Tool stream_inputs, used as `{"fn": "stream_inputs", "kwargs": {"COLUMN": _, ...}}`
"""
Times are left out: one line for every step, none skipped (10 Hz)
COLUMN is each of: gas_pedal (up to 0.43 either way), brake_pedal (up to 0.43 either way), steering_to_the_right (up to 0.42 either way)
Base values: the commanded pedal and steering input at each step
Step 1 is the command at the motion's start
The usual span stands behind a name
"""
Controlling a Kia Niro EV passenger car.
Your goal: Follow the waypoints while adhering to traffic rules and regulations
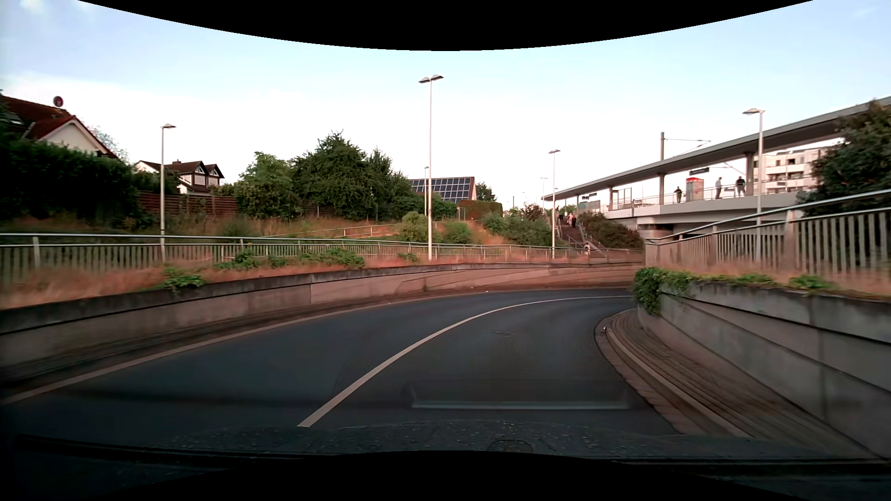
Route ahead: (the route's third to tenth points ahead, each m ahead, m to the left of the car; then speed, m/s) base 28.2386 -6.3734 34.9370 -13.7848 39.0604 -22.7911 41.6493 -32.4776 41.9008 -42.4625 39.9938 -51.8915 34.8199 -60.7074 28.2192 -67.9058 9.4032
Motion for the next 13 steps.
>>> {"fn": "stream_inputs", "kwargs": {"gas_pedal": 0.000, "brake_pedal": 0.134, "steering_to_the_right": 0.079}}
{"fn": "stream_inputs", "kwargs": {"gas_pedal": 0.000, "brake_pedal": 0.140, "steering_to_the_right": 0.080}}
{"fn": "stream_inputs", "kwargs": {"gas_pedal": 0.000, "brake_pedal": 0.140, "steering_to_the_right": 0.082}}
{"fn": "stream_inputs", "kwargs": {"gas_pedal": 0.000, "brake_pedal": 0.146, "steering_to_the_right": 0.085}}
{"fn": "stream_inputs", "kwargs": {"gas_pedal": 0.000, "brake_pedal": 0.159, "steering_to_the_right": 0.088}}
{"fn": "stream_inputs", "kwargs": {"gas_pedal": 0.000, "brake_pedal": 0.165, "steering_to_the_right": 0.093}}
{"fn": "stream_inputs", "kwargs": {"gas_pedal": 0.000, "brake_pedal": 0.165, "steering_to_the_right": 0.100}}
{"fn": "stream_inputs", "kwargs": {"gas_pedal": 0.000, "brake_pedal": 0.165, "steering_to_the_right": 0.106}}
{"fn": "stream_inputs", "kwargs": {"gas_pedal": 0.000, "brake_pedal": 0.165, "steering_to_the_right": 0.112}}
{"fn": "stream_inputs", "kwargs": {"gas_pedal": 0.000, "brake_pedal": 0.165, "steering_to_the_right": 0.115}}
{"fn": "stream_inputs", "kwargs": {"gas_pedal": 0.000, "brake_pedal": 0.171, "steering_to_the_right": 0.116}}
{"fn": "stream_inputs", "kwargs": {"gas_pedal": 0.000, "brake_pedal": 0.177, "steering_to_the_right": 0.120}}
{"fn": "stream_inputs", "kwargs": {"gas_pedal": 0.000, "brake_pedal": 0.177, "steering_to_the_right": 0.122}}
